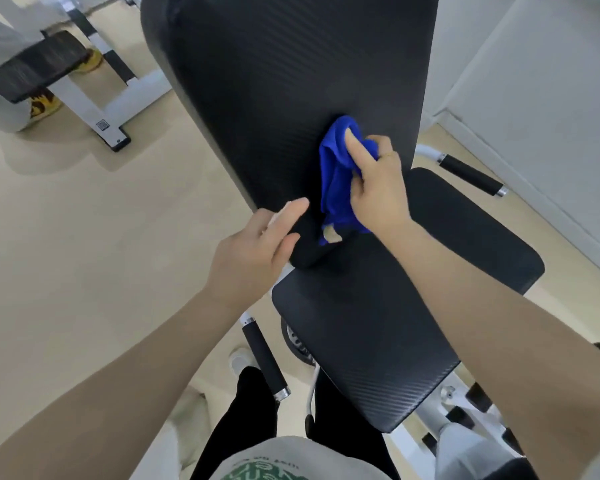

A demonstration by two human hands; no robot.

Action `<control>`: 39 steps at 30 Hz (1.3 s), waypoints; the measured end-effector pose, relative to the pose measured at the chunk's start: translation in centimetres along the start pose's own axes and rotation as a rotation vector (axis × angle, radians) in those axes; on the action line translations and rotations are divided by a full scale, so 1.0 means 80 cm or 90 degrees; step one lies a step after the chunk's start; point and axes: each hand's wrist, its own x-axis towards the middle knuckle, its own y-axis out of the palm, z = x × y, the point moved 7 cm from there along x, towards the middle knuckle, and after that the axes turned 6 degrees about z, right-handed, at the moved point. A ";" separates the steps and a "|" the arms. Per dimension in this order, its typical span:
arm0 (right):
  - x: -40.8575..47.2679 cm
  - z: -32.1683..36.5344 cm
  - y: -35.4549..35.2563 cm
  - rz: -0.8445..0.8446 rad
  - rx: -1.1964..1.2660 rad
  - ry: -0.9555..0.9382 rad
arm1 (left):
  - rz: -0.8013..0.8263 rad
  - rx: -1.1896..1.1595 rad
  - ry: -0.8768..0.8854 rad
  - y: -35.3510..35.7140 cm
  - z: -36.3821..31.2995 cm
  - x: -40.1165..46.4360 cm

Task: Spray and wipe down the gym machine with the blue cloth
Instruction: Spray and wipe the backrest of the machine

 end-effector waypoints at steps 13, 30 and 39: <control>-0.097 -0.202 -0.032 0.087 0.130 0.321 | 0.350 0.293 -0.067 0.146 -0.089 0.125; -0.061 -0.174 0.013 0.151 0.233 0.284 | 0.390 0.418 -0.107 0.142 -0.049 0.075; 0.001 -0.137 0.043 0.027 0.271 0.452 | 0.197 0.297 -0.041 0.076 -0.016 0.027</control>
